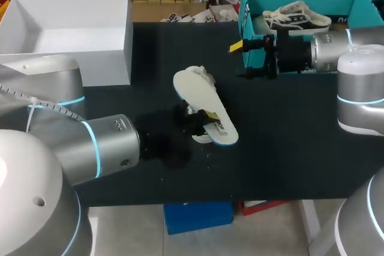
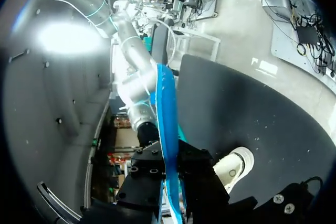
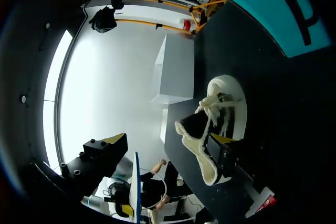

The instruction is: Take the shoe out of the shoebox, open the shoe tongue, remove and reinsert the insole, then place the shoe into the shoebox

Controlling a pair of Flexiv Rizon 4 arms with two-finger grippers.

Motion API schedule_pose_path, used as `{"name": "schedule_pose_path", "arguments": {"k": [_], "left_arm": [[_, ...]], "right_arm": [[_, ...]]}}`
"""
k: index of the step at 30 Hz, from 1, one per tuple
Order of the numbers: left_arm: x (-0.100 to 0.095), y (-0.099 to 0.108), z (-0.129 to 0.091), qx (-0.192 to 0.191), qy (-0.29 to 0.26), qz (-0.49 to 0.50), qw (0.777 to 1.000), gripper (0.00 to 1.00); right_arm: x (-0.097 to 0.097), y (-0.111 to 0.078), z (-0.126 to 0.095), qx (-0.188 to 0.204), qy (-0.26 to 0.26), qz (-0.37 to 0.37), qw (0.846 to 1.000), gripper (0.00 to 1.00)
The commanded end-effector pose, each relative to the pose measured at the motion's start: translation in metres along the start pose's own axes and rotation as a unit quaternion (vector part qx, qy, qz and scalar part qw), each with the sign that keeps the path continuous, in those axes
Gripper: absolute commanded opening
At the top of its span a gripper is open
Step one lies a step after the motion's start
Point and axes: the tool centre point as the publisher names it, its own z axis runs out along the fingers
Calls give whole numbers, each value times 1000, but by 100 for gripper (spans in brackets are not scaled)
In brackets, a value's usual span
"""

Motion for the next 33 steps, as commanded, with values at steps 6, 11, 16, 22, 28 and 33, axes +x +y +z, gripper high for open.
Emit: {"name": "schedule_pose_path", "arguments": {"k": [6, 11, 16, 22, 28, 33], "left_arm": [[30, 33, 11, 66, -3, 40, 997, 0], [42, 52, 20, 62, -9, 61, 996, 0], [53, 70, 32, 67, -10, 70, 995, 0], [59, 88, 44, 84, -20, 85, 993, 0], [56, 106, 54, 87, -31, 95, 991, 0], [51, 115, 61, 83, -48, 101, 990, 0]], "right_arm": [[-1, 0, 2, -2, 0, 0, 1000, 100], [-1, 0, 2, -2, 0, 0, 1000, 100], [-1, 0, 2, -2, 0, 0, 1000, 100], [-1, 0, 2, -2, 0, 0, 1000, 100], [-1, 0, 2, -2, 0, 0, 1000, 100], [-1, 0, 2, -2, 0, 0, 1000, 100]]}}
